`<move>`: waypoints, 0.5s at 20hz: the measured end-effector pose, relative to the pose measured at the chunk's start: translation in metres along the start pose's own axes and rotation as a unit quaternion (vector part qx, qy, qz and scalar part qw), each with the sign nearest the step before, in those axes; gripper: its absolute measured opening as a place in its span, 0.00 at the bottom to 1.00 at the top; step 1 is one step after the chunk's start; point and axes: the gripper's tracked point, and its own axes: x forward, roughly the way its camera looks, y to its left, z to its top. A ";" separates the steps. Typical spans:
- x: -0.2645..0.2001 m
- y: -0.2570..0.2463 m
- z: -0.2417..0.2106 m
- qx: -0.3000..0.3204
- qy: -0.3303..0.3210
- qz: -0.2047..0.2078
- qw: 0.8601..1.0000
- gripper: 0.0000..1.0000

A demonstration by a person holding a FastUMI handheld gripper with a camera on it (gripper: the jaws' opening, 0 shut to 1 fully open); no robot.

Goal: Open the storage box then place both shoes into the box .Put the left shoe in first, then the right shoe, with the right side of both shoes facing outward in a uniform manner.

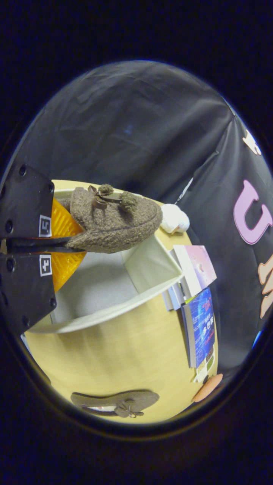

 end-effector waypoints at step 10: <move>0.041 -0.015 -0.056 0.019 0.077 -0.111 0.991 0.04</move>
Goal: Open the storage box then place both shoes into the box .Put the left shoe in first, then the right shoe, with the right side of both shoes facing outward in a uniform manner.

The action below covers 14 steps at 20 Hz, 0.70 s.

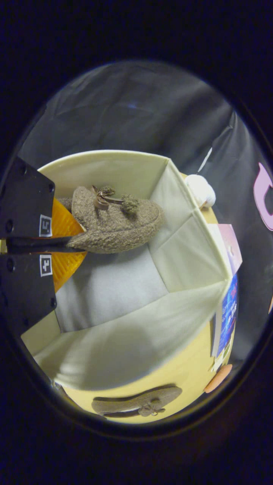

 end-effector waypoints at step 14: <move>0.025 -0.008 -0.013 -0.021 0.015 -0.039 0.999 0.21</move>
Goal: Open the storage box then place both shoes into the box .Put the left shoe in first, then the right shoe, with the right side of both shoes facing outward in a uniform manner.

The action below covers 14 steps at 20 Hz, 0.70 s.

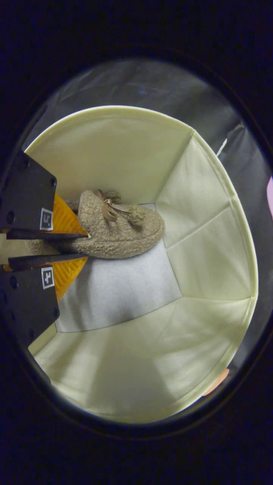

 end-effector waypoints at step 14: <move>-0.094 -0.031 0.060 0.049 -0.049 0.133 0.989 0.34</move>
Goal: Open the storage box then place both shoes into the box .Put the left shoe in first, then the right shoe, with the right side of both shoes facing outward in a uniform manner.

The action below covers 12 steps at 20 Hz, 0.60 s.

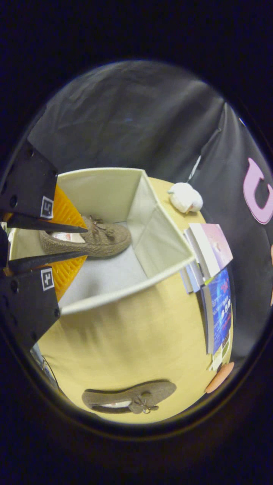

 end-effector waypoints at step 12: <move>-0.108 -0.192 0.123 0.039 -0.123 -0.057 0.990 0.37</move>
